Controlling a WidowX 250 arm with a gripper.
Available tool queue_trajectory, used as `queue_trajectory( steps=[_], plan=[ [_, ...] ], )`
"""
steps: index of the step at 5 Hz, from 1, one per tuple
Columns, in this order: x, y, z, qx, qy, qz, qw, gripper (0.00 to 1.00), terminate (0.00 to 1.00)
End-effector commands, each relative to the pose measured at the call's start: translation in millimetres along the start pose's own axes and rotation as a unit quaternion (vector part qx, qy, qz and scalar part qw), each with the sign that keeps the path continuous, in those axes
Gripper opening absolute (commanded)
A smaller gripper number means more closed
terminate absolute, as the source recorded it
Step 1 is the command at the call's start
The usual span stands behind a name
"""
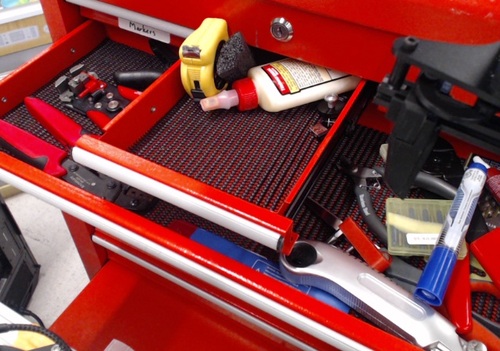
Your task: Pick up blue pen and put into drawer
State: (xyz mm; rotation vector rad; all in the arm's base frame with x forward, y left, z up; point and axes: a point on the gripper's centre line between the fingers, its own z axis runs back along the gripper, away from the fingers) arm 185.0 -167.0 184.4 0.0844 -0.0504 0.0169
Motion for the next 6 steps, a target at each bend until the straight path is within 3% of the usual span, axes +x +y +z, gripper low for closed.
queue_trajectory(
  steps=[1, 2, 4, 6],
  plan=[
    [0.0, 0.0, 0.0, 0.0, 0.0, 0.0, 1.0, 1.0, 0.0],
    [29.3, -12.9, -28.4, -0.02, -0.017, 0.023, 0.9994, 1.0, 0.0],
    [52.6, -28.5, -84.5, -0.037, -0.05, 0.036, 0.9974, 1.0, 0.0],
    [59.4, -28.9, -105.6, -0.032, -0.057, 0.026, 0.9975, 1.0, 0.0]
  ],
)
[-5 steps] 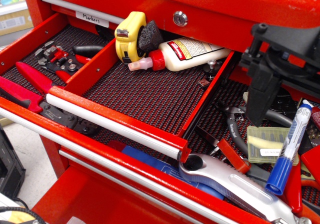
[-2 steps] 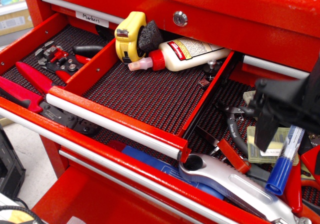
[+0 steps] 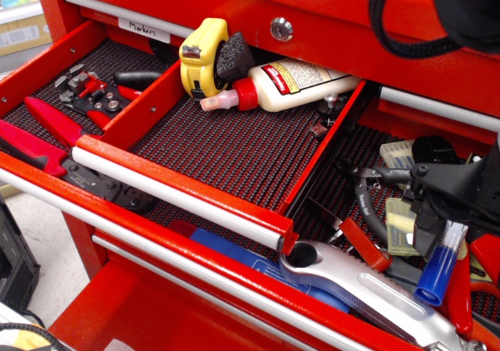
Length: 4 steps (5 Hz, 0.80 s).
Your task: Pick up blue pen and put into drawer
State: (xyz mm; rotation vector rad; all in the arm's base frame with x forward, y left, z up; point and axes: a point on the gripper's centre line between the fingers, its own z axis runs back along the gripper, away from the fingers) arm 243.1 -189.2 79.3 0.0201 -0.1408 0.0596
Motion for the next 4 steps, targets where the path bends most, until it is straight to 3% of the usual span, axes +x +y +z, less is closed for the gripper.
queue_trajectory(
  steps=[1, 2, 3, 4],
  plan=[
    [7.3, 3.7, -10.5, -0.004, -0.017, 0.003, 0.9998, 1.0, 0.0],
    [7.0, 3.8, -17.8, -0.007, -0.013, 0.008, 0.9999, 1.0, 0.0],
    [7.2, 1.0, -16.3, 0.0, -0.008, 0.016, 0.9998, 0.0, 0.0],
    [7.6, -0.8, -11.6, -0.001, -0.001, 0.021, 0.9998, 0.0, 0.0]
  ],
)
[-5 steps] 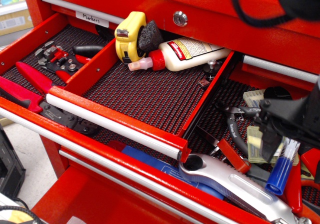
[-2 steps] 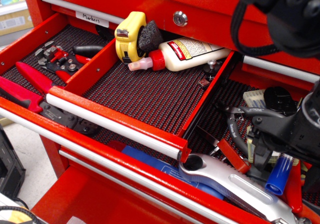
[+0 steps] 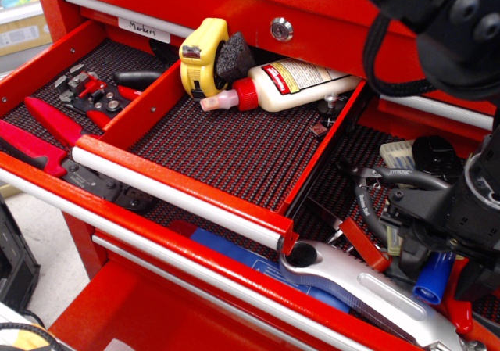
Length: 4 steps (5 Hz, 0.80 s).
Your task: Pick up blue pen and put into drawer
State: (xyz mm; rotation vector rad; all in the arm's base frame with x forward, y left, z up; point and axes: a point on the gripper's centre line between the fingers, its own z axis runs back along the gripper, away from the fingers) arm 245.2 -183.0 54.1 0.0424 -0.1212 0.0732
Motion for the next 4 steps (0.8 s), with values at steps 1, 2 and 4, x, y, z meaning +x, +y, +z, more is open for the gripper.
queue_trajectory(
  steps=[1, 2, 4],
  plan=[
    [8.8, -6.5, 21.2, -0.013, -0.006, 0.027, 0.9995, 0.0, 0.0],
    [7.1, 6.5, 40.0, 0.008, -0.002, 0.041, 0.9991, 0.0, 0.0],
    [0.0, 90.0, 103.8, 0.083, 0.052, 0.007, 0.9951, 0.0, 0.0]
  ],
)
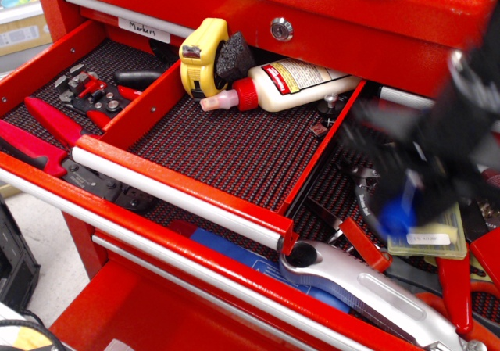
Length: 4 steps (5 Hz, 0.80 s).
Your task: Pick up blue pen and put into drawer
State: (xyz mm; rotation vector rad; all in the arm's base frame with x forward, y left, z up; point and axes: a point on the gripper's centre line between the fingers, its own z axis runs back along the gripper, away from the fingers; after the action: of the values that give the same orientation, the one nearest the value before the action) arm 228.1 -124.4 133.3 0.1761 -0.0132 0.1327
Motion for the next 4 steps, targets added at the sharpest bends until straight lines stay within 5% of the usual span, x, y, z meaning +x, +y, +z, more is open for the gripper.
queue_trajectory(
  steps=[1, 2, 4],
  plan=[
    [5.2, 81.6, 27.0, 0.027, 0.014, -0.024, 0.9993, 0.0, 0.0],
    [13.0, 108.4, 28.1, 0.001, 0.018, -0.055, 0.9983, 1.0, 0.0],
    [13.0, 108.4, 28.1, 0.001, 0.018, -0.055, 0.9983, 1.0, 0.0]
  ],
)
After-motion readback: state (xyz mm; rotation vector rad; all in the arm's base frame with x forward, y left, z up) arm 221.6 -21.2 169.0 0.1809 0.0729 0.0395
